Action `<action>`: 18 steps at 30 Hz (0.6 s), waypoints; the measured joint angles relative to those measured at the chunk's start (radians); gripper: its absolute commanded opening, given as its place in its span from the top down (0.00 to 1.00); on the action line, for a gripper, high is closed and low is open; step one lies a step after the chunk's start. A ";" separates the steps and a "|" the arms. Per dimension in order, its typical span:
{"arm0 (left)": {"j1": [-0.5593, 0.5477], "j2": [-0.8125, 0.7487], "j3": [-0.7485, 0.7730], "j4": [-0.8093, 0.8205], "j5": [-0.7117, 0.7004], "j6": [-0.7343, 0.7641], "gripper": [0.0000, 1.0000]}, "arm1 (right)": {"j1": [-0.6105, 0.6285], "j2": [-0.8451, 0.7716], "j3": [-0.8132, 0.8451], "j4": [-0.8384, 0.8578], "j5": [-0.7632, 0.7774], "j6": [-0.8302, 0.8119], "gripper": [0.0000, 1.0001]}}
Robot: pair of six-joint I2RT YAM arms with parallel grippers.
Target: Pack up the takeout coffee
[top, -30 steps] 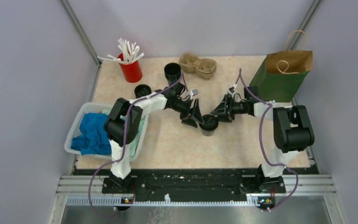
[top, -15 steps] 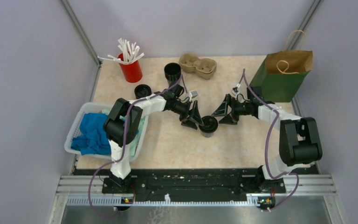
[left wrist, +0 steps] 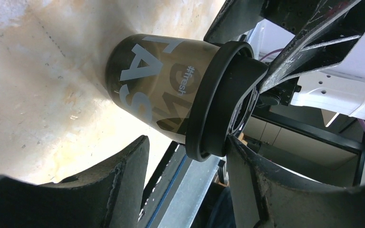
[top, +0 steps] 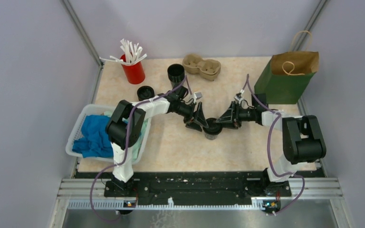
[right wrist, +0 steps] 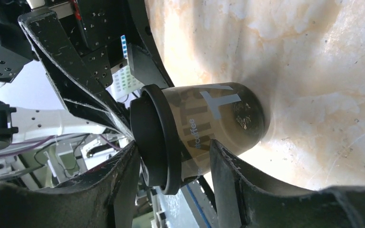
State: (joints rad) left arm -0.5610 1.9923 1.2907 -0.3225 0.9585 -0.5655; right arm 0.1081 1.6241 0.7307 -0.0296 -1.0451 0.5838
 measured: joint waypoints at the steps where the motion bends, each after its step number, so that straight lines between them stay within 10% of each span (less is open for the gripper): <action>1: -0.001 0.000 0.000 0.003 -0.001 -0.001 0.35 | 0.000 -0.003 0.002 0.001 0.000 0.002 0.52; 8: -0.002 -0.005 0.000 0.006 -0.012 -0.007 0.35 | 0.007 -0.088 0.005 -0.066 0.095 -0.047 0.52; 14: -0.009 -0.029 -0.026 0.024 -0.043 -0.011 0.37 | -0.004 -0.098 -0.164 0.249 0.051 0.030 0.53; 18: -0.018 -0.055 -0.039 0.035 -0.086 -0.010 0.37 | -0.006 -0.105 -0.191 0.338 0.055 0.067 0.34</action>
State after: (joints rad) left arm -0.5789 1.9377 1.2518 -0.2871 0.8726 -0.5758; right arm 0.1024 1.5192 0.5400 0.3084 -0.9901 0.6506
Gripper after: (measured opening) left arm 0.637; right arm 0.531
